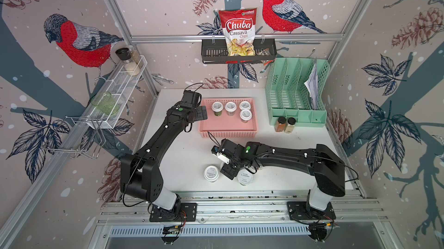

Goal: Put the yogurt in the basket
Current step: Pick up the yogurt from the center of the board, then place the yogurt in the basket.

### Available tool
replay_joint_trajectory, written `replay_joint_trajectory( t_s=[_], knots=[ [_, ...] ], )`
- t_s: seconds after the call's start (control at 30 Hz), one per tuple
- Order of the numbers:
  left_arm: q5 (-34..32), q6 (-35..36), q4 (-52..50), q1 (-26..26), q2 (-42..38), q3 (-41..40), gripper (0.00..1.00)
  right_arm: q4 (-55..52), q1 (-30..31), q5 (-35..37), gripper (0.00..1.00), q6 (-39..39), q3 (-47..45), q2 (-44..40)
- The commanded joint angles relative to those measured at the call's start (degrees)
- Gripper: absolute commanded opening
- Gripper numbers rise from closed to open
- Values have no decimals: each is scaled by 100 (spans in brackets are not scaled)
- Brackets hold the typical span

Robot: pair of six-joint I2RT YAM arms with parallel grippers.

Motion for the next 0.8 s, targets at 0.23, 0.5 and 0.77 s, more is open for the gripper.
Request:
replay_joint_trajectory(
  t_s=[0.23, 0.5, 0.77],
  knots=[
    [-197, -166, 406, 219, -133, -37, 95, -720, -256, 325, 80, -86, 1021, 42],
    [-330, -223, 661, 373, -490, -510, 95, -1256, -981, 583, 81, -354, 2487, 500],
    [-327, -207, 725, 373, -536, -680, 95, -1865, -1834, 799, 81, -580, 4453, 1780]
  ],
)
